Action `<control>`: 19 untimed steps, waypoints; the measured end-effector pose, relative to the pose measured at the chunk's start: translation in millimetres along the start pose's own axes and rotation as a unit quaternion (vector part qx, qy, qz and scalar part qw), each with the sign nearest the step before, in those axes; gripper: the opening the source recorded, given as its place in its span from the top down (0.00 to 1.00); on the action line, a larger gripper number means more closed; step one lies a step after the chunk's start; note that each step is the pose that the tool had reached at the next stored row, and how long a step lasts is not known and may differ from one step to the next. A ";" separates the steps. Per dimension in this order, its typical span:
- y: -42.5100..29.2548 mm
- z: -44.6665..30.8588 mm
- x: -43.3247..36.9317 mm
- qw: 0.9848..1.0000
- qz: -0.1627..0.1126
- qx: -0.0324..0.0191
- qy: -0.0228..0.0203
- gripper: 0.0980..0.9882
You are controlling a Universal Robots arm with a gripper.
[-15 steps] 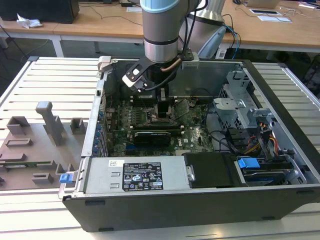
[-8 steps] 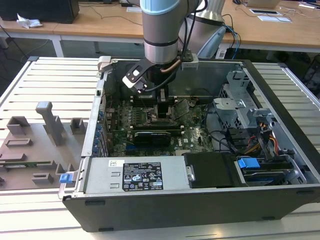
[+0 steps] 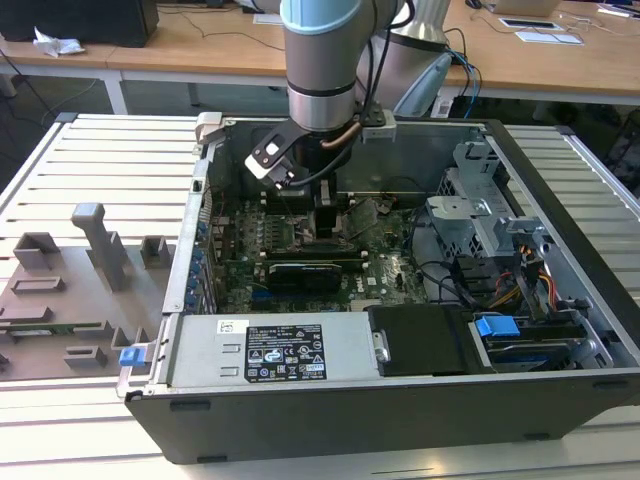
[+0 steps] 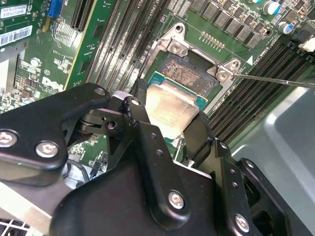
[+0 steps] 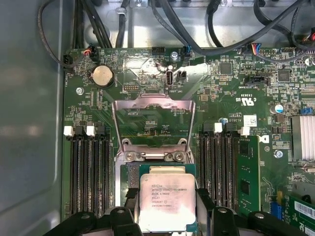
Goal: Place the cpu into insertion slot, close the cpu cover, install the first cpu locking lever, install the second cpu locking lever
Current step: 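Place the cpu into insertion slot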
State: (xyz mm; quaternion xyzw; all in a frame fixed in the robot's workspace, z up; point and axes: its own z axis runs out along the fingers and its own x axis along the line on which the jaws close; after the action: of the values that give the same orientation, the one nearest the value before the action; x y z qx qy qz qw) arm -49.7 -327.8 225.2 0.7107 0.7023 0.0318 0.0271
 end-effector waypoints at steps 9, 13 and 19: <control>-0.5 5.9 -0.1 1.000 0.000 0.000 0.000 0.50; -0.6 6.8 0.4 1.000 0.000 0.000 0.000 0.50; -2.0 9.2 2.8 1.000 -0.001 0.000 0.000 0.50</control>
State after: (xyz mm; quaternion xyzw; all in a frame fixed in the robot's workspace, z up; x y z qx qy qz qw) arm -51.0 -324.8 215.9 0.7100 0.7030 0.0318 0.0271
